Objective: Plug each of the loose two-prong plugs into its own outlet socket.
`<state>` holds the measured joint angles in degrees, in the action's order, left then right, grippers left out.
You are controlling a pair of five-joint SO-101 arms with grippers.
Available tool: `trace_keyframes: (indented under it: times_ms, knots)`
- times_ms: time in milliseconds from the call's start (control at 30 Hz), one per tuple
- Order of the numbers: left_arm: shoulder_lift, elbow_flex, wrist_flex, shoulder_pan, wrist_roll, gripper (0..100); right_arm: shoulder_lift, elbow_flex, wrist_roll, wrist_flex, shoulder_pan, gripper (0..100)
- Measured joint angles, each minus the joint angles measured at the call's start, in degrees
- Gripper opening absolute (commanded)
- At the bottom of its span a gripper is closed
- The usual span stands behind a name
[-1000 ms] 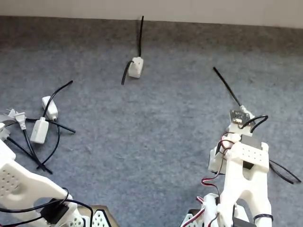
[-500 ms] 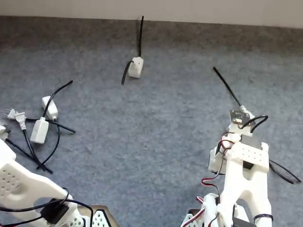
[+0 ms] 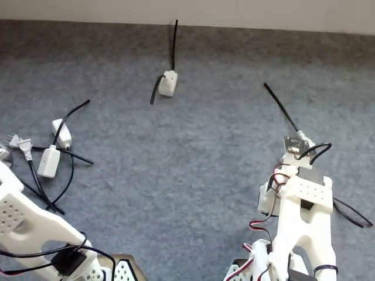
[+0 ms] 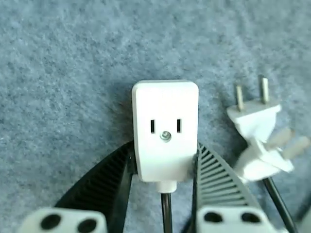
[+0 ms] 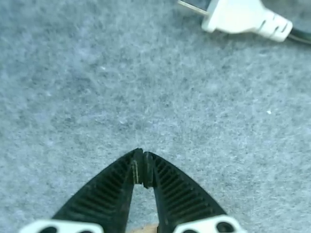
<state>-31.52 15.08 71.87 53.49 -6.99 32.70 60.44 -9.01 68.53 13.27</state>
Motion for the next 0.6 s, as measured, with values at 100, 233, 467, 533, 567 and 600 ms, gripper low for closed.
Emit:
trace_keyframes:
  times_ms: [100, 233, 467, 533, 567, 600]
  knots:
    - [0.00, 6.68, 8.70, -2.64, 0.18, 1, 0.00, 0.00, 0.00, 0.00, 0.00, 0.7]
    - [0.00, 14.07, 19.16, -6.07, 0.26, 1, 0.00, 0.00, 0.00, 0.00, 0.00, 0.7]
    - [0.00, 19.08, 27.96, -12.92, 0.26, 1, 0.00, 0.00, 0.00, 0.00, 0.00, 0.7]
    - [1.32, 17.85, 28.13, -14.95, 0.26, 1, 0.00, 0.00, 0.00, 0.00, 0.00, 0.7]
    - [2.73, 16.53, 28.13, -16.18, 0.26, 1, 0.00, 0.00, 0.00, 0.00, 0.00, 0.7]
    - [4.48, 15.12, 28.13, -17.58, 0.26, 1, 0.00, 0.00, 0.00, 0.00, 0.00, 0.7]
